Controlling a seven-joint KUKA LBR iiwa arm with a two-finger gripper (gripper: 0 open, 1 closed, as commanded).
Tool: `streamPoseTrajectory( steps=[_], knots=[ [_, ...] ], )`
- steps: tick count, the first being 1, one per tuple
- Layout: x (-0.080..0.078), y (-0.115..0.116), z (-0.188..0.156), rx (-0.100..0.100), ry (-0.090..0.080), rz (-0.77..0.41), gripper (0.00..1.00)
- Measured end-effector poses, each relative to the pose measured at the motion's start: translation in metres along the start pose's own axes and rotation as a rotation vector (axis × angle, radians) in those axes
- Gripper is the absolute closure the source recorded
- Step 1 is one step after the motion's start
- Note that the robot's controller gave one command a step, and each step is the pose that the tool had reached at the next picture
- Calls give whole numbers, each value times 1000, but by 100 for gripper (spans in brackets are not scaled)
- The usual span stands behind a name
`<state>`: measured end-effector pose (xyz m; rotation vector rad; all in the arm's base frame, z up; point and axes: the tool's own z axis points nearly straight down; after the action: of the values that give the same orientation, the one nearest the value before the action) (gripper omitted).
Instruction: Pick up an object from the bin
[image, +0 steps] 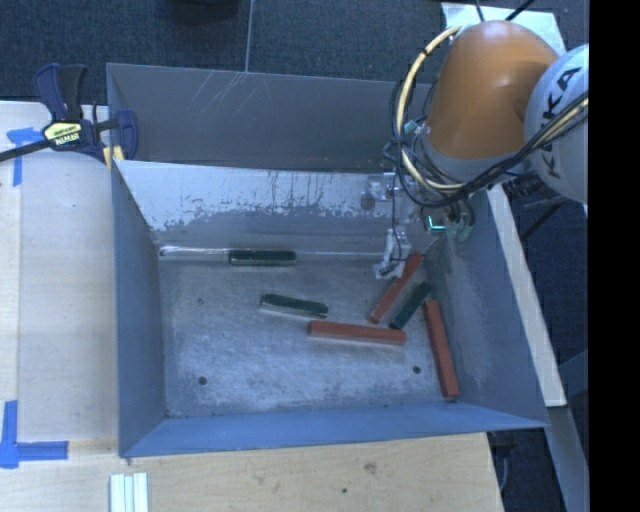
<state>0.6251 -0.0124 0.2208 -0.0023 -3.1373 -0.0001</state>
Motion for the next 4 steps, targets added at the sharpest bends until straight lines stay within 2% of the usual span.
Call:
streamPoseTrajectory(
  steps=[1,2,3,4],
  knots=[
    [84,-16,155,0,-1,-173,0],
    [108,-20,119,1,-6,-173,0],
    [84,-19,121,0,-9,129,0],
    [84,-18,152,0,-3,325,0]
  ],
)
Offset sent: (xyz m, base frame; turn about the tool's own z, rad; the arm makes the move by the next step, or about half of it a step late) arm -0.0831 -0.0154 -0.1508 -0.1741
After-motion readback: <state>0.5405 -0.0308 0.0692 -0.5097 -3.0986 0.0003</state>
